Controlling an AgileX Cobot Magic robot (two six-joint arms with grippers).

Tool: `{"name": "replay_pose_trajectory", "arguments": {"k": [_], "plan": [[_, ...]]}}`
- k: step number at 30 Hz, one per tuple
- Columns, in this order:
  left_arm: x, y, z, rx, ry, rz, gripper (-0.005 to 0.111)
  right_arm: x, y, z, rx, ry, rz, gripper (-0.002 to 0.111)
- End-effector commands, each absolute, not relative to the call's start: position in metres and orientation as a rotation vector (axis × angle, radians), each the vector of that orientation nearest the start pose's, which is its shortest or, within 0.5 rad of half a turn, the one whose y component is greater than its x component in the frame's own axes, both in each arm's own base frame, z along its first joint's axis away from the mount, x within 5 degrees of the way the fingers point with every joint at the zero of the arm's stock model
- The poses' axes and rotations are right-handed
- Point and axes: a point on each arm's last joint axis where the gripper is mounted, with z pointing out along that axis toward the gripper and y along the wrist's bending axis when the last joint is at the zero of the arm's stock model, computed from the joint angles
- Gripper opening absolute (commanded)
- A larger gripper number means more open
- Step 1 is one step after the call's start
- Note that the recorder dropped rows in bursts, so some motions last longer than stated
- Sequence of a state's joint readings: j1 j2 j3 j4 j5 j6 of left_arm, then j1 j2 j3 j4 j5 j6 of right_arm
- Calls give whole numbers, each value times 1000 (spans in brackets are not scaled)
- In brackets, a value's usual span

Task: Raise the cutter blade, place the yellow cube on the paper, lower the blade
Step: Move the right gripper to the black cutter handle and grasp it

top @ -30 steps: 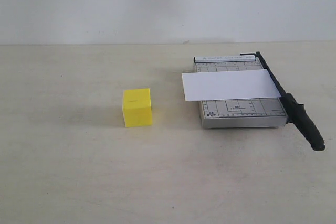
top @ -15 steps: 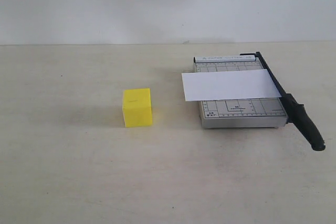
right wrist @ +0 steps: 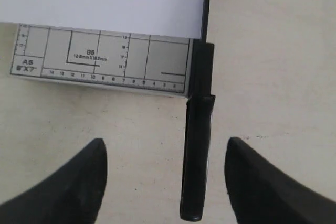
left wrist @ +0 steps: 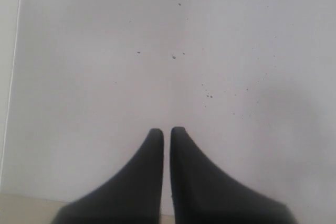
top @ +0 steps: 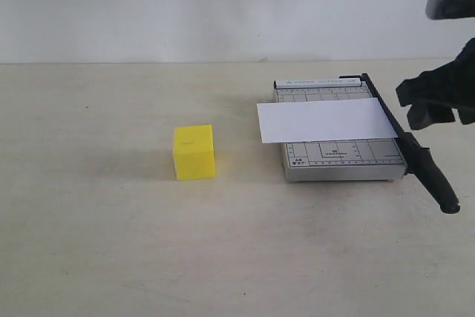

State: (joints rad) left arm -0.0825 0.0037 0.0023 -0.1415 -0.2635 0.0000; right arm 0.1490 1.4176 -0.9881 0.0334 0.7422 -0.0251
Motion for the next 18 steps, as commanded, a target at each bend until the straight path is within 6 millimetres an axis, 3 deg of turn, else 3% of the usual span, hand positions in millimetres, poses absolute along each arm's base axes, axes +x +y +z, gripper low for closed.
{"name": "replay_pose_trajectory", "arguments": {"k": [1, 18], "plan": [[51, -1, 235, -78, 1232, -181, 5, 287, 44, 245, -249, 2738, 41, 62], [51, -1, 235, -78, 1234, -181, 5, 303, 40, 203, -299, 2861, -70, 62]]}}
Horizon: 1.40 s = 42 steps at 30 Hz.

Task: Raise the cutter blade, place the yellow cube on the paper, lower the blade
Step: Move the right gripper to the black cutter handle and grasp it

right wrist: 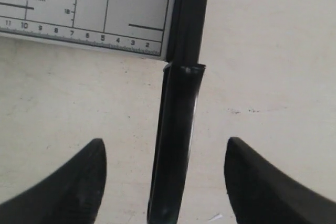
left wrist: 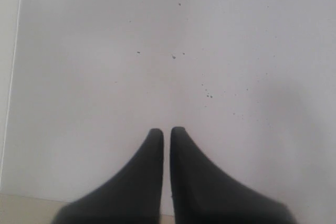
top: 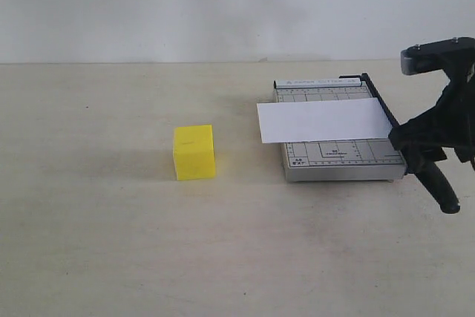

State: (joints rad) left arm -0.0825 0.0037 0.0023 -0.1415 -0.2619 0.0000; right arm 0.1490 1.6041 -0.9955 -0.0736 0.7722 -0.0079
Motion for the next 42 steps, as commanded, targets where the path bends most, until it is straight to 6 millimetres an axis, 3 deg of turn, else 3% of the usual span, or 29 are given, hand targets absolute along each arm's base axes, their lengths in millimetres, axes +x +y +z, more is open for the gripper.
{"name": "replay_pose_trajectory", "arguments": {"k": [1, 19, 21, 25, 29, 35, 42], "plan": [[51, -1, 235, -78, 1234, -181, 5, 304, 40, 201, -304, 2860, -70, 62], [52, -1, 234, -76, 1254, -182, 5, 314, 42, 162, -324, 2956, -76, 61], [52, -1, 234, -76, 1254, -182, 5, 314, 42, 162, -324, 2956, -76, 55], [52, -1, 234, -76, 1254, -182, 5, 314, 41, 162, -333, 2956, -88, 25], [52, -1, 234, -76, 1254, -182, 5, 314, 41, 162, -340, 2954, -93, 5], [52, -1, 234, -76, 1254, -182, 5, 314, 40, 167, -348, 2933, -102, 5], [52, -1, 234, -76, 1254, -182, 5, 312, 39, 208, -339, 2740, -102, 5]]}}
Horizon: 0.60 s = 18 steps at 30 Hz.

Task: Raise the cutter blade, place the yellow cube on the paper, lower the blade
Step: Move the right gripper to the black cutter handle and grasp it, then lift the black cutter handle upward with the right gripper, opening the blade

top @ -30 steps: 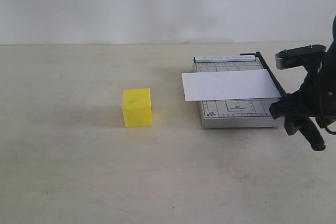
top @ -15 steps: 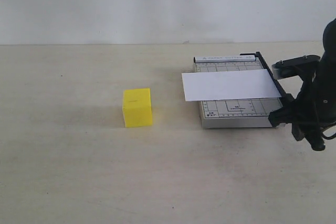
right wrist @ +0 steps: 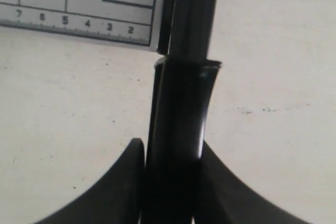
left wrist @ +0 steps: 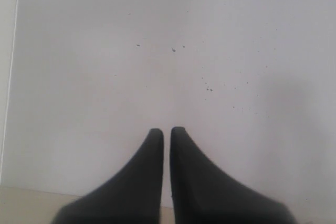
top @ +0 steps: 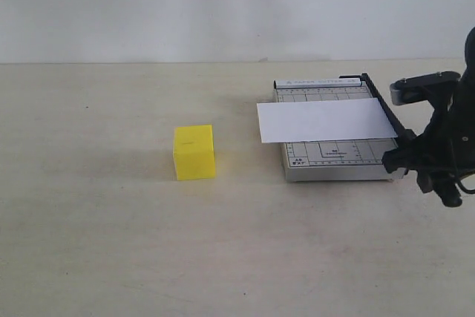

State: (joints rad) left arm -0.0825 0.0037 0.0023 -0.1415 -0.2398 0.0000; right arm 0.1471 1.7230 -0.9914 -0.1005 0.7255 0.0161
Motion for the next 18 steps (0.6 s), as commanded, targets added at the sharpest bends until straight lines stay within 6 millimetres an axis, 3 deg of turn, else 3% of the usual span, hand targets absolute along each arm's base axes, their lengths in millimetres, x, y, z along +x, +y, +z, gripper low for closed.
{"name": "replay_pose_trajectory", "arguments": {"k": [1, 8, 18], "plan": [[52, -1, 234, -76, 1254, -182, 5, 312, 39, 215, -345, 2708, -110, 5], [52, -1, 234, -76, 1254, -182, 5, 305, 38, 247, -331, 2558, -105, 5], [52, -1, 234, -76, 1254, -182, 5, 305, 38, 258, -342, 2486, -110, 9]]}}
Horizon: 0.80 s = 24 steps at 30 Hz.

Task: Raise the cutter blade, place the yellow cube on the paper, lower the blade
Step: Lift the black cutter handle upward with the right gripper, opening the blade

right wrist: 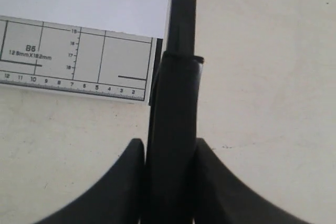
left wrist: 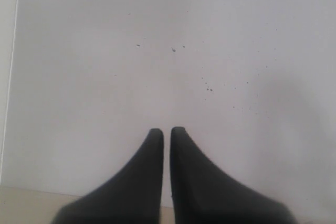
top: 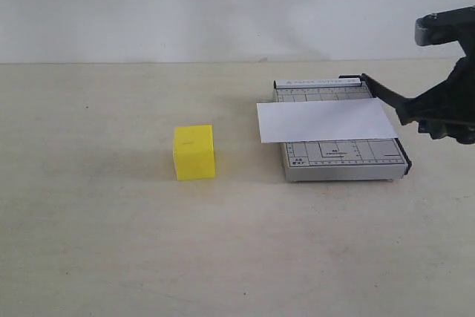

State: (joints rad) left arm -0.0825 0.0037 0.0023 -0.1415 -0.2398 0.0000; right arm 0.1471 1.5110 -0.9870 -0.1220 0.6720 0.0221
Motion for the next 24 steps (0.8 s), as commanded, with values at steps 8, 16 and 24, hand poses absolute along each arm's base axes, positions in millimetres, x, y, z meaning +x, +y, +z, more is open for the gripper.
{"name": "replay_pose_trajectory", "arguments": {"k": [8, 16, 24], "plan": [[52, -1, 234, -77, 1246, -182, 5, 303, 38, 259, -337, 2484, -102, 67], [52, -1, 234, -77, 1244, -182, 5, 248, 35, 281, -279, 2138, -4, 50], [52, -1, 234, -77, 1248, -182, 5, 144, 21, 281, -68, 1750, 157, 26]]}}
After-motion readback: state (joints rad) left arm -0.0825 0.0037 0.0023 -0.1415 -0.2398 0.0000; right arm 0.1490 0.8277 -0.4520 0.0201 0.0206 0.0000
